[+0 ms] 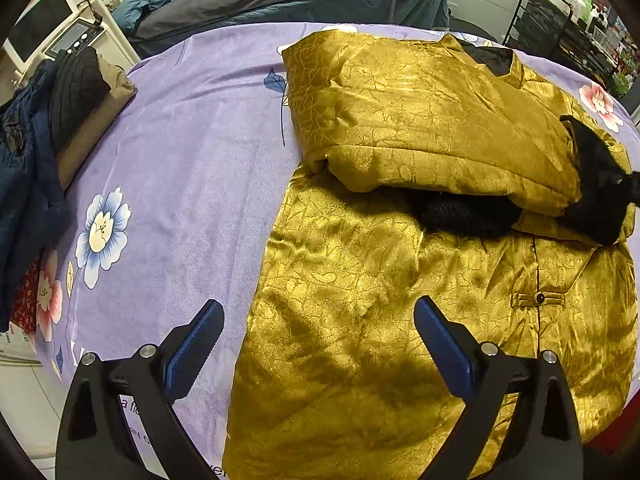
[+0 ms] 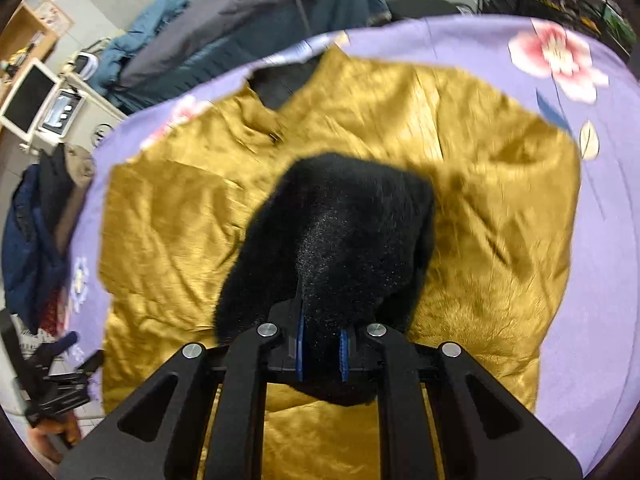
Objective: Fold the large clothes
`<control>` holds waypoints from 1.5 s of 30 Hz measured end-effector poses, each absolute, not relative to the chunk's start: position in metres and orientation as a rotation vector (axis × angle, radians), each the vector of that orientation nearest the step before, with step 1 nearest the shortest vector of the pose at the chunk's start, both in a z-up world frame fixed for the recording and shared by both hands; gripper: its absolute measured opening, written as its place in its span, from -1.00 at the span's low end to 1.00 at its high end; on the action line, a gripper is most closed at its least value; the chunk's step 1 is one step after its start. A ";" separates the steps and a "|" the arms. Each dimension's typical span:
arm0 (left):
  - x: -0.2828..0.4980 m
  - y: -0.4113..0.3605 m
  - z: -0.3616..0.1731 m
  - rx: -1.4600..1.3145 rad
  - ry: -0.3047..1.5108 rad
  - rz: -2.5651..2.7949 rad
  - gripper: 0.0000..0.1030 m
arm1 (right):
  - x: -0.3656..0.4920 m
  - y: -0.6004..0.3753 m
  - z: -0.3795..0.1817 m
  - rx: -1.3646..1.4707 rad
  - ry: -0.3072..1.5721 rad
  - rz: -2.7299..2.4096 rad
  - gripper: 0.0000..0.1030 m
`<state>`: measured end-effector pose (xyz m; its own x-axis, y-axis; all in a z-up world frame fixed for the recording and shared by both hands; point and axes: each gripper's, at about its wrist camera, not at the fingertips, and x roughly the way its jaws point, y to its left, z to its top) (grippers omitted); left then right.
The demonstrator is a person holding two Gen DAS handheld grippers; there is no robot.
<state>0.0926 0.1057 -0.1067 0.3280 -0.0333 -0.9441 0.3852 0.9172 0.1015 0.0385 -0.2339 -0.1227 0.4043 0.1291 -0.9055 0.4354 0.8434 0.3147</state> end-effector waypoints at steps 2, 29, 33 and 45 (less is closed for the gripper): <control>0.093 0.105 -0.105 0.336 1.208 -0.280 0.82 | 0.038 -0.238 -0.139 0.624 1.172 -0.219 -0.68; 0.083 0.109 -0.114 0.341 1.193 -0.319 0.82 | -0.048 -0.221 -0.123 0.602 1.189 -0.357 0.17; 0.084 0.113 -0.119 0.325 1.246 -0.330 0.83 | -0.068 -0.212 -0.134 0.583 1.243 -0.350 0.17; 0.086 0.145 -0.140 0.364 1.358 -0.423 0.82 | -0.141 -0.233 -0.151 0.566 1.329 -0.399 0.18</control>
<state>0.0860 0.1454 -0.1396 0.1575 -0.0811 -0.9842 0.4924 0.8704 0.0071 -0.1406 -0.2333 -0.1512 0.2048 0.0451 -0.9778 0.5760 0.8021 0.1576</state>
